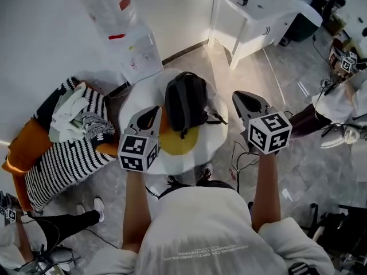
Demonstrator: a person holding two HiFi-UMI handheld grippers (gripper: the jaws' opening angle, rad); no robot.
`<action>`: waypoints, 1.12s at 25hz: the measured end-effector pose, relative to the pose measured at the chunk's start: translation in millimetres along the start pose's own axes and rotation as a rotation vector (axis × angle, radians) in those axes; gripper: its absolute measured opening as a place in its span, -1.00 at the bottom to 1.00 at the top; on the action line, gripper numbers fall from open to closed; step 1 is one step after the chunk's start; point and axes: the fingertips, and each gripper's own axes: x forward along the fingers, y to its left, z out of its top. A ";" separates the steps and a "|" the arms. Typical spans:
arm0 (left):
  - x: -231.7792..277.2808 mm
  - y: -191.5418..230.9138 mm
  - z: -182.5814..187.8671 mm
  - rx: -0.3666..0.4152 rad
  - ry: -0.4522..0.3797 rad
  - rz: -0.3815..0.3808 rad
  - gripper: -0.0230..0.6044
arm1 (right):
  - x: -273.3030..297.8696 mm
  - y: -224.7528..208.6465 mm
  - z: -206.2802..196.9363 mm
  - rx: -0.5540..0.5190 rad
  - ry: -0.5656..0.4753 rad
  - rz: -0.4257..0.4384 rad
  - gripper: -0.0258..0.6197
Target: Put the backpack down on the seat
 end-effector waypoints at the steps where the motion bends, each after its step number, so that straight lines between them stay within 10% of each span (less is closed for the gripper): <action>1: -4.4 0.8 7.2 -0.005 -0.017 0.007 -0.93 | -3.1 2.9 5.1 -0.005 -0.010 0.004 -0.91; 28: -35.6 11.0 155.3 0.132 -0.268 -0.010 -0.92 | -29.1 53.2 126.7 -0.121 -0.230 0.041 -0.91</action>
